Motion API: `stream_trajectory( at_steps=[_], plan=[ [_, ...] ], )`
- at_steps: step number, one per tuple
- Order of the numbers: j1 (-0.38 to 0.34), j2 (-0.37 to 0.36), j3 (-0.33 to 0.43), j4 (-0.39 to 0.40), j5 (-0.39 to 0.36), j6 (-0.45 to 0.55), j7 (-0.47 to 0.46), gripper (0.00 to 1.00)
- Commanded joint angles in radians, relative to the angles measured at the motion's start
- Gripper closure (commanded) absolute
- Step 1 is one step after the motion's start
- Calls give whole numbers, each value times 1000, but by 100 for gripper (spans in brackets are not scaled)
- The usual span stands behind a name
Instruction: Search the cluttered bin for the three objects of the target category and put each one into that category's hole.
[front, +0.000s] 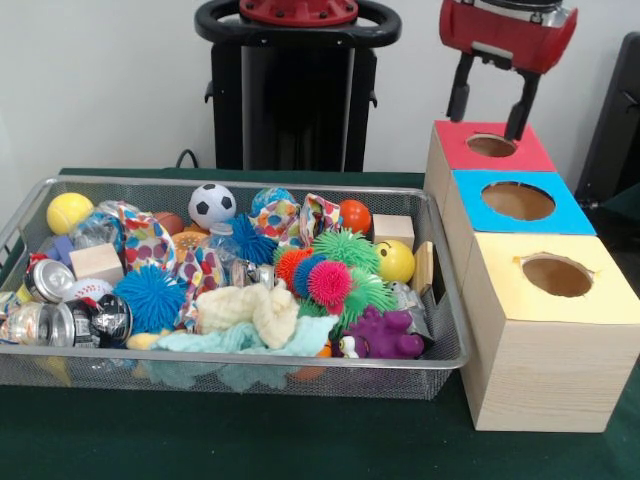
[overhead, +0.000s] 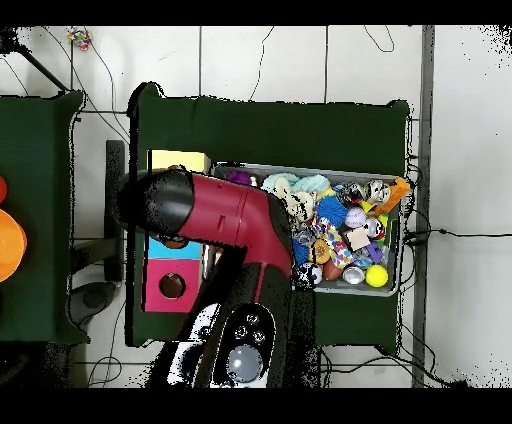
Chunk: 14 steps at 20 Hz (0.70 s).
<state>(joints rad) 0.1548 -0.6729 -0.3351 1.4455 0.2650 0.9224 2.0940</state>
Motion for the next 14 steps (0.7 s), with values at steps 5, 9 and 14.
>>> stream_trajectory(
  at_steps=[5, 9, 14],
  plan=[
    [-143, 26, 195, -118, -160, 73, -240, 0],
    [-189, 41, 241, -161, -218, 36, -291, 0],
    [-248, 65, 297, -192, -281, -4, -310, 0]
  ],
)
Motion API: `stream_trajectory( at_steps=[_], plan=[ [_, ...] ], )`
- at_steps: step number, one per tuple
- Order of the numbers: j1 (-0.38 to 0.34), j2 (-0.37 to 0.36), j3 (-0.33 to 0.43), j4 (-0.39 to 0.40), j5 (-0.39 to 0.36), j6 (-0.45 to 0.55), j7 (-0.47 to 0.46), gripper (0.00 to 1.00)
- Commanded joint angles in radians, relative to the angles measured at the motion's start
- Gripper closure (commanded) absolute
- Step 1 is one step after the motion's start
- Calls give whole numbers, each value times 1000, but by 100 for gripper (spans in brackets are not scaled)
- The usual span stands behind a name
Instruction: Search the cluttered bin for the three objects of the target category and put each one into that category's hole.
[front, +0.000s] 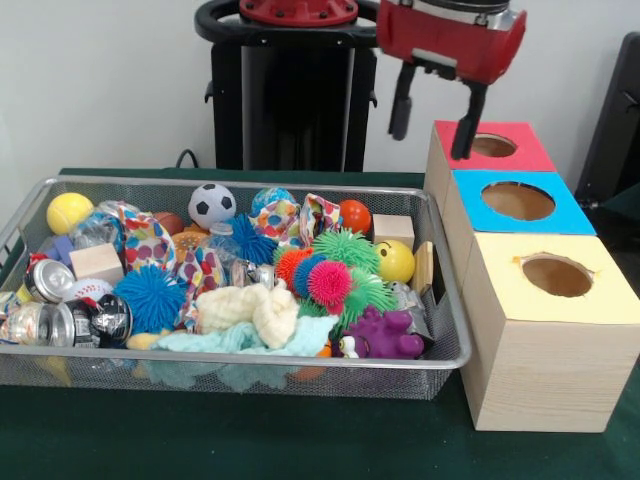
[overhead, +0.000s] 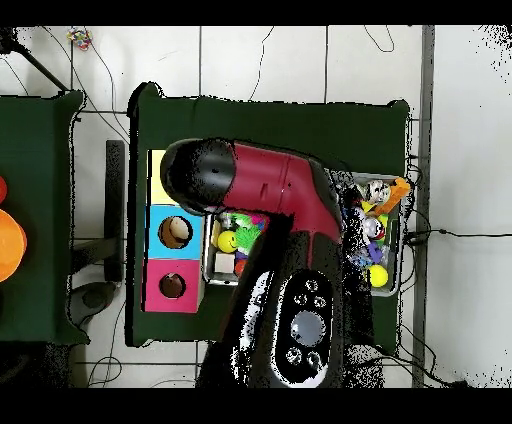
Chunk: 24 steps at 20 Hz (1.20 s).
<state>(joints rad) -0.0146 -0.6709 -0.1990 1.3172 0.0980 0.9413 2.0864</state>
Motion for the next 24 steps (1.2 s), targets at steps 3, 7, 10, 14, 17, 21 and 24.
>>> stream_trajectory(
  at_steps=[3, 7, 10, 14, 17, 21, 24],
  plan=[
    [-109, 70, 190, -62, -150, -50, -302, 0],
    [-157, 94, 242, -63, -190, -95, -309, 0],
    [-188, 114, 280, -67, -221, -137, -314, 0],
    [-222, 131, 320, -70, -267, -188, -315, 0],
    [-247, 130, 349, -59, -302, -226, -318, 0],
    [-280, 133, 388, -67, -355, -235, -350, 0],
    [-303, 142, 412, -81, -387, -227, -363, 0]
  ],
)
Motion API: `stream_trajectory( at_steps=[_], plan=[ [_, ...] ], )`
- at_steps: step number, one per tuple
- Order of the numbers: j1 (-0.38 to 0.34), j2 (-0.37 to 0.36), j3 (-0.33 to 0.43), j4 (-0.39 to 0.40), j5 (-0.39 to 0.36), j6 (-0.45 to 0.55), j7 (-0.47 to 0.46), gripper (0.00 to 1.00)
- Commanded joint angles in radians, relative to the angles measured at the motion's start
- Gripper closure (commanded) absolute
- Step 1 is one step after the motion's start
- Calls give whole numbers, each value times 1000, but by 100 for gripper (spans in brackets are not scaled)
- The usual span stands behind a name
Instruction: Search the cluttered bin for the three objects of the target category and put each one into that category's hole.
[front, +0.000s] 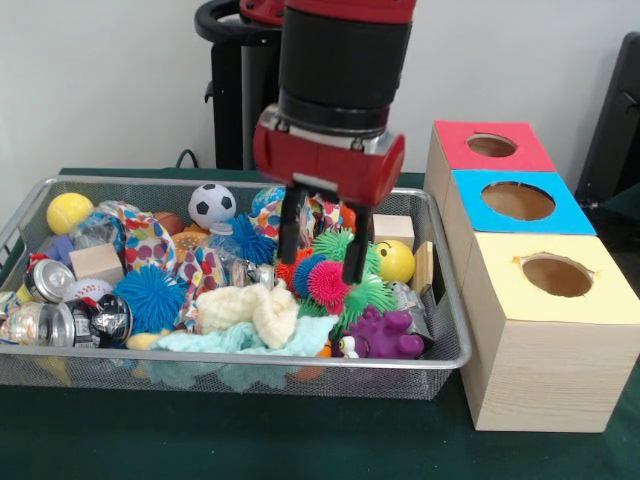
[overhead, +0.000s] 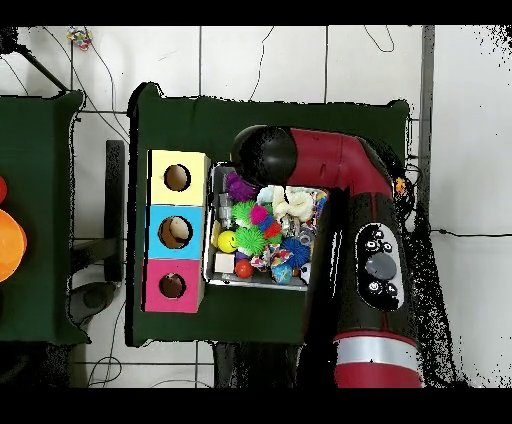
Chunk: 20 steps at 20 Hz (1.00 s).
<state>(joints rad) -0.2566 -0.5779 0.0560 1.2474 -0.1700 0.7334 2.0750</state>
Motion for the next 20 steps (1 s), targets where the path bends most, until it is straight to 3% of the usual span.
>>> stream_trajectory(
  at_steps=[1, 8, 13, 20],
  plan=[
    [-74, 54, 171, -7, -130, -30, -360, 0],
    [-143, 42, 241, 44, -185, -45, -382, 0],
    [-188, 61, 271, 17, -245, -7, -448, 0],
    [-245, 78, 310, 16, -303, -31, -477, 0]
  ],
)
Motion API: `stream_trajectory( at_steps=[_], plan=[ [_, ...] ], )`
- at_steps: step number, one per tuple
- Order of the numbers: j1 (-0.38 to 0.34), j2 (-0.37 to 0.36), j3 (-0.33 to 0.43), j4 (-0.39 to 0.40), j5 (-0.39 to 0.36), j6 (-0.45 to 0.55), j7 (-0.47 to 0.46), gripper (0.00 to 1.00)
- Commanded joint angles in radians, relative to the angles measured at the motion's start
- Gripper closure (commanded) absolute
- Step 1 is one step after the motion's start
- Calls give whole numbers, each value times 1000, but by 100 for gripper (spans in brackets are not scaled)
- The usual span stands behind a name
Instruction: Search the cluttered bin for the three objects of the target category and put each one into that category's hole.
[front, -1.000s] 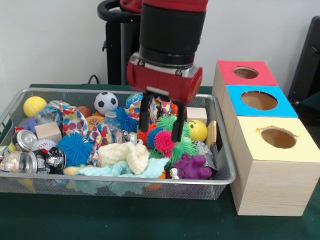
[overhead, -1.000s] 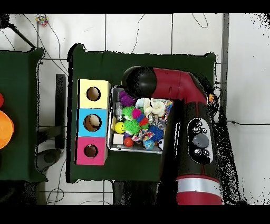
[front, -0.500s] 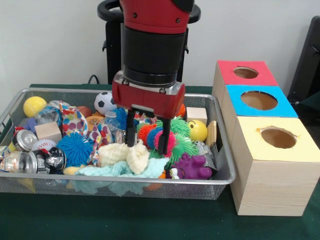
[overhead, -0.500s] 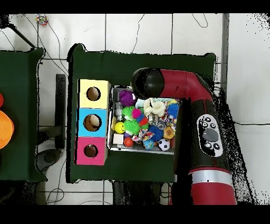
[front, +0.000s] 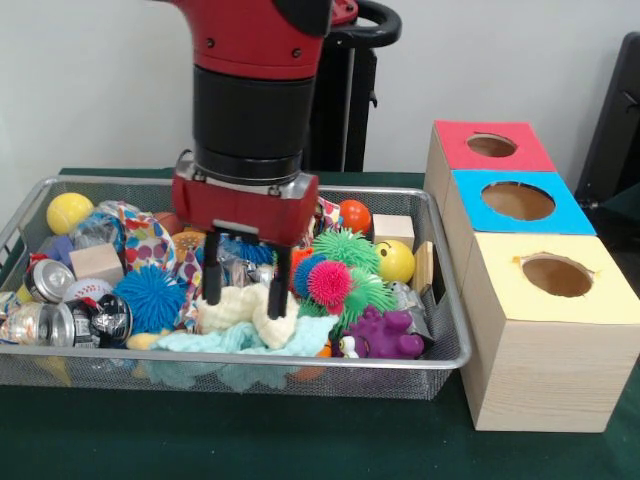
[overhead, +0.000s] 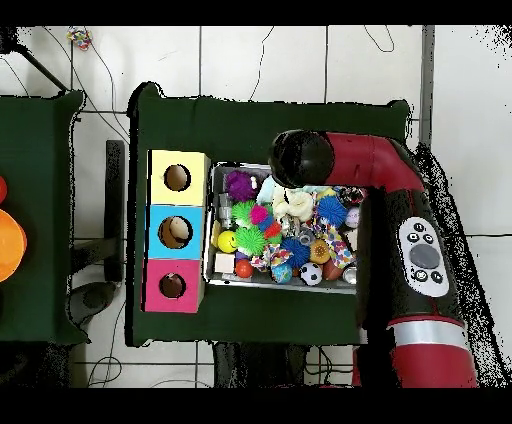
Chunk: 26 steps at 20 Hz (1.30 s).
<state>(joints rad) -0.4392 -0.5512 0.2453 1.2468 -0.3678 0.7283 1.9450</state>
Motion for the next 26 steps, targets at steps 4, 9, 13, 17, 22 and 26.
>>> stream_trajectory(
  at_steps=[4, 9, 13, 17, 22, 26],
  plan=[
    [-82, 76, 139, 13, -135, -43, -350, 0],
    [-99, 75, 145, 41, -167, -35, -339, 0],
    [-121, 88, 151, 70, -181, -28, -339, 0],
    [-144, 114, 163, 87, -205, -51, -343, 0],
    [-182, 133, 189, 111, -238, -74, -362, 0],
    [-205, 151, 216, 102, -254, -33, -402, 0]
  ],
)
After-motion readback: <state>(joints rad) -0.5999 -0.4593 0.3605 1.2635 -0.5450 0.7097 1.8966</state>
